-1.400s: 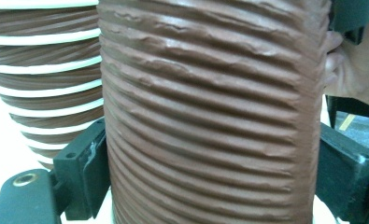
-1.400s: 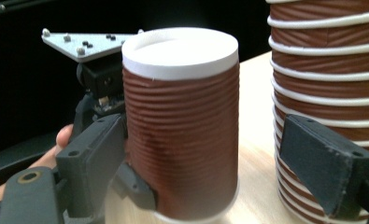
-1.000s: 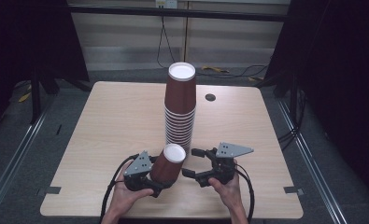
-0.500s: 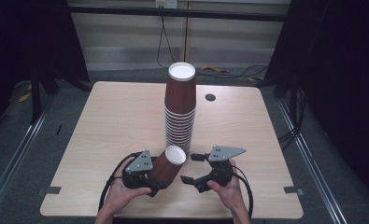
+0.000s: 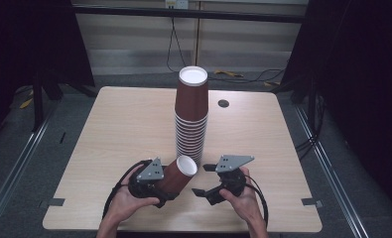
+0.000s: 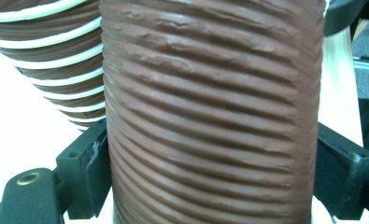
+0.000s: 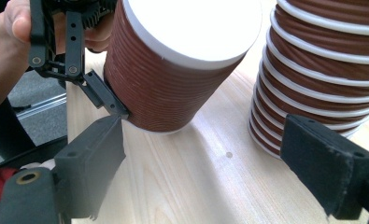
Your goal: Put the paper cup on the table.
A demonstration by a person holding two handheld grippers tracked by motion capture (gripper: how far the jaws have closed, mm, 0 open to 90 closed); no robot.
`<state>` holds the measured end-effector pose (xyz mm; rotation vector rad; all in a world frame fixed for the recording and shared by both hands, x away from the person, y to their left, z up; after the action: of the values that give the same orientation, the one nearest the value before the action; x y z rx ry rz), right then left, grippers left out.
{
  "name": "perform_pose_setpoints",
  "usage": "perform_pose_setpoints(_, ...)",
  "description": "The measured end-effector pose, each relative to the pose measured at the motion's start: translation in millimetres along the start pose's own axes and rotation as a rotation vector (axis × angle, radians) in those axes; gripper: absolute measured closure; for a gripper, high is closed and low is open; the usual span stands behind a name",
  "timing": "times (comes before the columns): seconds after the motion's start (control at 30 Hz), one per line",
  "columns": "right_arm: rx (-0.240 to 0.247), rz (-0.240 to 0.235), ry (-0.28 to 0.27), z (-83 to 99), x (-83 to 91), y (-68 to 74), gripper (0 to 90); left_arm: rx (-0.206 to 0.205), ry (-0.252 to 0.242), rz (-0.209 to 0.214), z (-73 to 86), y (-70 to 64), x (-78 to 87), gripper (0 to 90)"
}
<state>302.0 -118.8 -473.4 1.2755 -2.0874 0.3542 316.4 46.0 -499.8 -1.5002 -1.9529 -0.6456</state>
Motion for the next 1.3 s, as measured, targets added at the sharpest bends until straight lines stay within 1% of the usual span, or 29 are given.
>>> perform_pose_setpoints(0.13, 0.017, -0.020, 0.027, -0.9, -0.6, 2.2, 14.0, -0.004, 0.023, 0.013, 2.3, -2.4, -1.0, 14.0)
perform_pose_setpoints(0.17, 0.014, -0.037, 0.034, -0.9, -1.1, 3.5, 14.5, -0.009, 0.034, 0.017, 2.9, -2.5, -1.4, 14.0)
perform_pose_setpoints(0.23, 0.019, -0.038, 0.040, -0.9, -1.8, 3.8, 15.1, -0.009, 0.040, 0.018, 3.2, -3.2, -2.7, 14.1)
perform_pose_setpoints(0.27, 0.029, -0.017, 0.074, 1.1, -3.4, 3.1, 16.0, -0.019, 0.059, 0.023, 3.9, -3.8, -4.2, 14.2)
perform_pose_setpoints(0.3, 0.029, -0.017, 0.074, 1.1, -3.4, 3.1, 16.0, -0.019, 0.059, 0.023, 3.9, -3.8, -4.2, 14.2)
perform_pose_setpoints(0.33, 0.043, -0.004, 0.103, 2.8, -4.5, 3.4, 16.9, -0.031, 0.088, 0.012, 4.0, -4.3, -6.1, 14.2)
perform_pose_setpoints(0.37, 0.048, -0.001, 0.113, 3.4, -4.7, 3.8, 17.4, -0.036, 0.100, 0.007, 3.6, -4.5, -6.6, 14.2)
perform_pose_setpoints(0.4, 0.054, 0.004, 0.121, 3.7, -4.6, 4.3, 17.9, -0.036, 0.100, 0.007, 3.6, -4.5, -6.6, 14.2)
perform_pose_setpoints(0.47, 0.066, -0.007, 0.126, 3.7, -4.0, 4.8, 18.4, -0.061, 0.117, 0.004, 1.2, -4.0, -6.0, 14.2)
perform_pose_setpoints(0.5, 0.070, -0.009, 0.127, 3.6, -3.8, 4.8, 18.9, -0.055, 0.121, 0.006, 0.8, -4.1, -5.7, 14.2)
perform_pose_setpoints(0.53, 0.072, -0.009, 0.132, 3.6, -3.9, 4.4, 19.2, -0.056, 0.130, 0.007, 1.0, -4.1, -5.3, 14.3)
perform_pose_setpoints(0.57, 0.081, -0.005, 0.151, 4.4, -4.3, 4.1, 19.4, -0.058, 0.137, 0.003, 0.8, -4.1, -5.2, 14.4)
perform_pose_setpoints(0.6, 0.081, -0.005, 0.151, 4.4, -4.3, 4.1, 19.4, -0.058, 0.137, 0.003, 0.8, -4.1, -5.2, 14.4)
perform_pose_setpoints(0.63, 0.094, 0.022, 0.187, 4.7, -5.4, 3.8, 19.8, -0.069, 0.156, -0.003, 0.3, -4.0, -4.8, 14.5)
perform_pose_setpoints(0.7, 0.116, 0.040, 0.198, 3.8, -5.7, 2.5, 19.8, -0.075, 0.168, -0.001, -0.6, -3.9, -3.4, 14.5)
perform_pose_setpoints(0.73, 0.116, 0.040, 0.198, 3.8, -5.7, 2.5, 19.8, -0.075, 0.168, -0.001, -0.6, -3.9, -3.4, 14.6)
perform_pose_setpoints(0.77, 0.124, 0.023, 0.219, 3.0, -5.7, 2.7, 19.9, -0.075, 0.166, 0.003, -1.3, -4.0, -3.1, 14.7)
perform_pose_setpoints(0.83, 0.128, 0.019, 0.225, 1.7, -6.3, 2.8, 19.9, -0.080, 0.179, -0.011, -0.1, -3.2, -3.3, 14.7)
perform_pose_setpoints(0.87, 0.137, 0.013, 0.237, 1.4, -7.0, 2.7, 19.8, -0.089, 0.196, -0.012, 0.9, -3.5, -3.4, 14.8)
perform_pose_setpoints(0.93, 0.143, -0.003, 0.249, 0.9, -8.7, 3.6, 19.6, -0.096, 0.204, -0.046, 0.7, -3.9, -4.5, 14.9)
perform_pose_setpoints(0.97, 0.147, -0.006, 0.256, 0.6, -9.8, 3.5, 19.2, -0.104, 0.228, -0.039, 1.1, -4.5, -4.5, 14.9)
perform_pose_setpoints(1.0, 0.147, -0.006, 0.256, 0.6, -9.8, 3.5, 19.2, -0.104, 0.228, -0.039, 1.1, -4.5, -4.5, 15.0)
perform_pose_setpoints(1.03, 0.156, 0.006, 0.285, 0.2, -10.8, 2.9, 18.2, -0.119, 0.245, -0.054, -0.5, -5.5, -5.0, 15.1)
perform_pose_setpoints(1.07, 0.151, 0.006, 0.289, 0.1, -11.4, 3.2, 17.7, -0.127, 0.251, -0.056, -1.5, -6.1, -4.9, 15.1)
perform_pose_setpoints(1.13, 0.164, 0.006, 0.305, -0.5, -11.9, 2.6, 17.7, -0.129, 0.267, -0.050, -2.4, -6.7, -5.1, 15.3)
perform_pose_setpoints(1.17, 0.167, 0.001, 0.317, -0.2, -12.6, 2.4, 17.7, -0.140, 0.281, -0.042, -2.4, -7.6, -5.4, 15.4)
perform_pose_setpoints(1.23, 0.151, -0.039, 0.349, 1.1, -13.5, 2.7, 17.7, -0.150, 0.291, -0.035, -3.4, -8.5, -6.0, 15.4)
perform_pose_setpoints(1.27, 0.149, -0.046, 0.355, 1.5, -14.1, 2.6, 17.7, -0.147, 0.297, -0.030, -3.4, -9.3, -6.5, 15.4)
perform_pose_setpoints(1.3, 0.156, -0.040, 0.354, 1.3, -14.4, 1.8, 17.7, -0.152, 0.304, -0.031, -3.9, -9.2, -7.1, 15.4)
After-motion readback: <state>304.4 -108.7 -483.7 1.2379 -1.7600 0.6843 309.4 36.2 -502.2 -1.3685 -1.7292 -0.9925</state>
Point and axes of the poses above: each handheld gripper's, and its own axes: x roughly backward along the jaws, z roughly out of its underside, y roughly to its left, the point moved 7 cm from there along -x, roughly forward along the jaws, and after that the axes turned 8 degrees about y, right-handed, at the moved point
